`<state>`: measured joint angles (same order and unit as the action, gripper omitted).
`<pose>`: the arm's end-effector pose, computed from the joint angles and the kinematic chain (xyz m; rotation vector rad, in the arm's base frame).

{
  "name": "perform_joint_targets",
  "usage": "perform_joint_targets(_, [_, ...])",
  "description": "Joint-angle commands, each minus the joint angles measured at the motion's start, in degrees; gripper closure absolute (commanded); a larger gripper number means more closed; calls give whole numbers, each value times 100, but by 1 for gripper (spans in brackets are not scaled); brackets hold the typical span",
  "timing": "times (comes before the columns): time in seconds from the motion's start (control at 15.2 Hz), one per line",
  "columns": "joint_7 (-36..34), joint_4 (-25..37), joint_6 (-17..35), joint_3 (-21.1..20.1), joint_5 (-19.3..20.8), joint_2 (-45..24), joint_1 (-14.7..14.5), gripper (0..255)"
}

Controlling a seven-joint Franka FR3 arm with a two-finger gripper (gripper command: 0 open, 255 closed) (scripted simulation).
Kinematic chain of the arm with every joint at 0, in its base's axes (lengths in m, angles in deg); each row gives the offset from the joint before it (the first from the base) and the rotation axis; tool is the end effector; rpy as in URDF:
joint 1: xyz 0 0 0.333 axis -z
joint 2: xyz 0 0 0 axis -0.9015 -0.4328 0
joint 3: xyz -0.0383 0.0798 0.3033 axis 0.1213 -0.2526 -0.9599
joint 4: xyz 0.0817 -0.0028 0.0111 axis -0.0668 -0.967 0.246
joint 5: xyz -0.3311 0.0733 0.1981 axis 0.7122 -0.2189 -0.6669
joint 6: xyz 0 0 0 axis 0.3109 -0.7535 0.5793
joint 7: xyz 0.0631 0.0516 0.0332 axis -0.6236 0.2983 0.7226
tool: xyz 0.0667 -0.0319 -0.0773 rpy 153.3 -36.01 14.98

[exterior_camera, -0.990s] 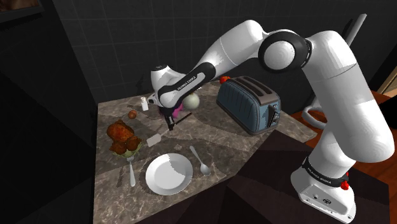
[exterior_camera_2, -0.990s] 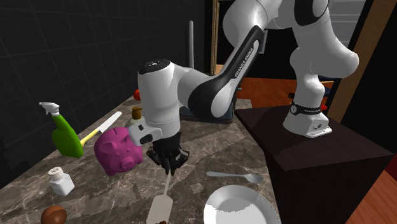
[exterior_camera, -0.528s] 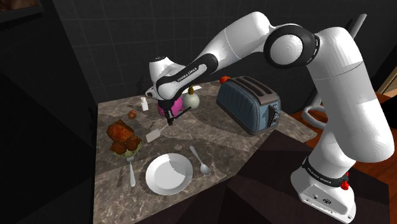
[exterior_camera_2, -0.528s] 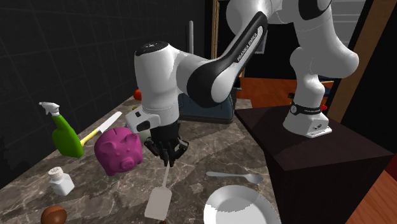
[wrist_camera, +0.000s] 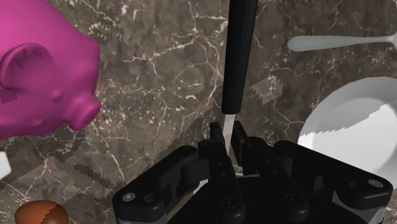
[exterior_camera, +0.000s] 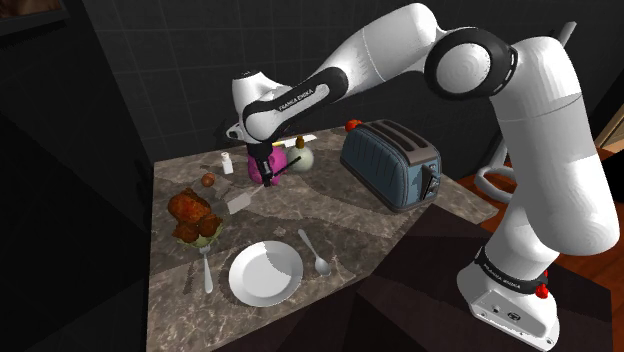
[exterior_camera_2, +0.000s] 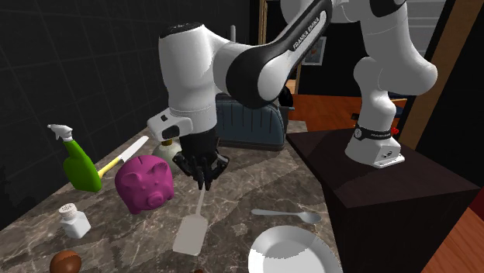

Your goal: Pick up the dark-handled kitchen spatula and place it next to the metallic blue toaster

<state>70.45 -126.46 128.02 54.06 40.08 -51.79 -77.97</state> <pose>0.6603 0.2312 0.2911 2.5516 1.7644 -0.0839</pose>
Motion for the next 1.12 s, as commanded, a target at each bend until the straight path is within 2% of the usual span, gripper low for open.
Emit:
perform_joint_targets(0.0, [5,5,-93,-10,-13,85,0,255])
perform_joint_targets(1.06, [101,539,-1077,-58,-106,543,10,255])
